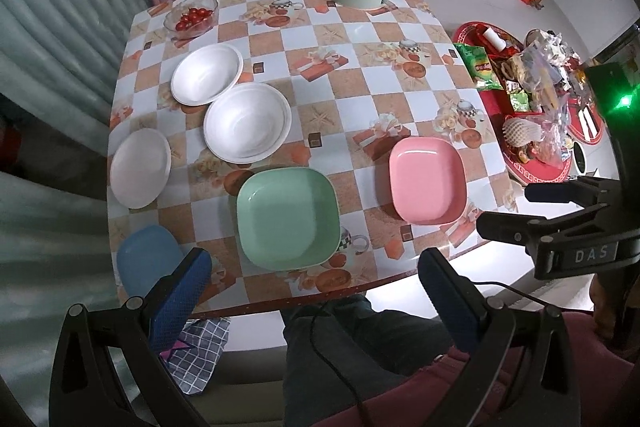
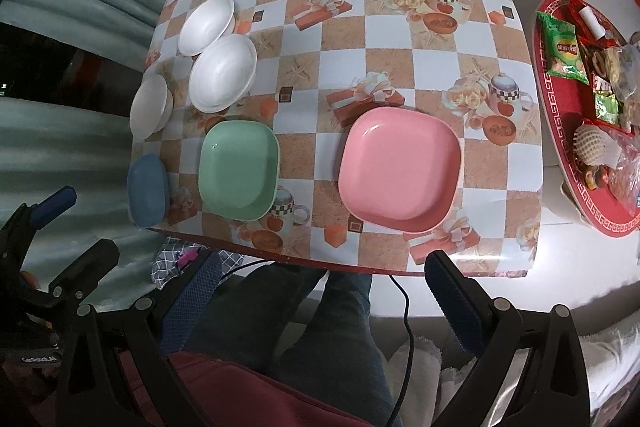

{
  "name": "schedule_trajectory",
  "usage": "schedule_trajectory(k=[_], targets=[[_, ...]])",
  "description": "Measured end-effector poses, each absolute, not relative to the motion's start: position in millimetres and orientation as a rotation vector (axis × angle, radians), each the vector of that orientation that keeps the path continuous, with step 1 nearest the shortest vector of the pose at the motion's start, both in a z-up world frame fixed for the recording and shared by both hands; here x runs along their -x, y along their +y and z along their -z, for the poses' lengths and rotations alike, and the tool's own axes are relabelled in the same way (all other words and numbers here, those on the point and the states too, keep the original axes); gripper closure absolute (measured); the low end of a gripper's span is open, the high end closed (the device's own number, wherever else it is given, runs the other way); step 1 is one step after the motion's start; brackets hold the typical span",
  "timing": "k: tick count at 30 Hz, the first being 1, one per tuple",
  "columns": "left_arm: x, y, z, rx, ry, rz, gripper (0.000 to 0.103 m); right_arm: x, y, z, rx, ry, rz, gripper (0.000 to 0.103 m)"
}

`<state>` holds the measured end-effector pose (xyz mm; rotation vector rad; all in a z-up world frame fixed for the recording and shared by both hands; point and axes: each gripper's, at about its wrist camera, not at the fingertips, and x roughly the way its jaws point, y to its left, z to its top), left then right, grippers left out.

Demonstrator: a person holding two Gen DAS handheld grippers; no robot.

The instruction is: Organize plates and bowls

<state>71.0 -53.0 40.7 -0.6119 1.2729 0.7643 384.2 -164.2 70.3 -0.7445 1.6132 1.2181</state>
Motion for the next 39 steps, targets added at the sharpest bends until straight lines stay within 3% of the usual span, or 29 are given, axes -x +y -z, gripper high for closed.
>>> schedule_trajectory(k=[10, 39], targets=[[-68, -48, -43, 0.690, 1.163, -0.758, 0.000, -388, -160, -70, 0.765, 1.597, -1.229, 0.001], [-56, -55, -17, 0.811, 1.191, -0.735, 0.000, -378, -177, -53, 0.871, 1.626, -1.181, 0.001]])
